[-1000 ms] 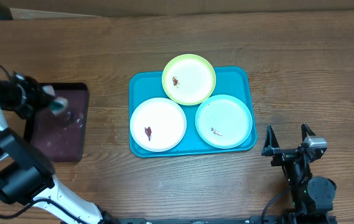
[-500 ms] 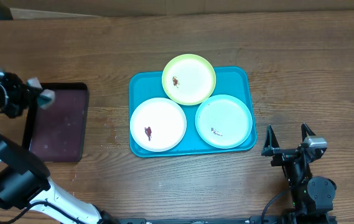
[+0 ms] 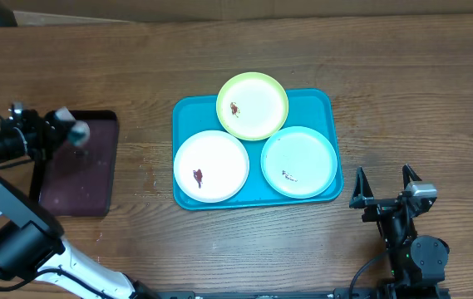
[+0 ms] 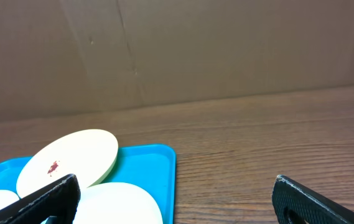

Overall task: Clean dirty plates on tray and stack at the side
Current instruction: 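Lift the sponge with the left gripper above the dark tray, then hold the sponge above the dark tray to let water drip, then carry the sponge with the left gripper onto the white plate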

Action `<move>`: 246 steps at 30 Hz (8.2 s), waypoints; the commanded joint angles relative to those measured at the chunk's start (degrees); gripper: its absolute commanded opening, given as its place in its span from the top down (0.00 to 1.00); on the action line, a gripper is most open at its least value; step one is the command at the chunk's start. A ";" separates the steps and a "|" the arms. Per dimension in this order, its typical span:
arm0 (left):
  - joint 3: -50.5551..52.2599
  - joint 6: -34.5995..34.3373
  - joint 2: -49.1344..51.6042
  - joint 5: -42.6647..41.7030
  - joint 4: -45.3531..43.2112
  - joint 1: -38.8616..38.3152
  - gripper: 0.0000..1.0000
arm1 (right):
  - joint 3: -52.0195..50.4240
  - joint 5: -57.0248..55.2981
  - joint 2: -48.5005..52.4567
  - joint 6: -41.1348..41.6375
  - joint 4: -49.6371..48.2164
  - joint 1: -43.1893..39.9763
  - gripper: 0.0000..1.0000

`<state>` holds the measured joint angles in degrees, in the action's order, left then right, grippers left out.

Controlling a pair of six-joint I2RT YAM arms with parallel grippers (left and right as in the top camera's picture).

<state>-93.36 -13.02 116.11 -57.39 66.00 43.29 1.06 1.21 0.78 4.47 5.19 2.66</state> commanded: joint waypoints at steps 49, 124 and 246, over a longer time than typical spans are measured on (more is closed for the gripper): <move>-2.16 -36.30 -0.09 5.27 4.39 3.91 0.96 | -0.59 -0.24 -0.61 0.24 -0.35 -0.15 0.00; -2.16 -36.54 -0.09 5.31 4.28 3.89 0.96 | -0.59 -0.24 -0.61 0.24 -0.35 -0.15 0.00; -10.51 -1.40 -1.18 52.96 -0.46 -12.44 0.96 | -0.59 -0.24 -0.61 0.24 -0.35 -0.15 0.00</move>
<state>-103.88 -13.56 115.37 -14.66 66.74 32.25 1.06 1.23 0.73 4.47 5.19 2.66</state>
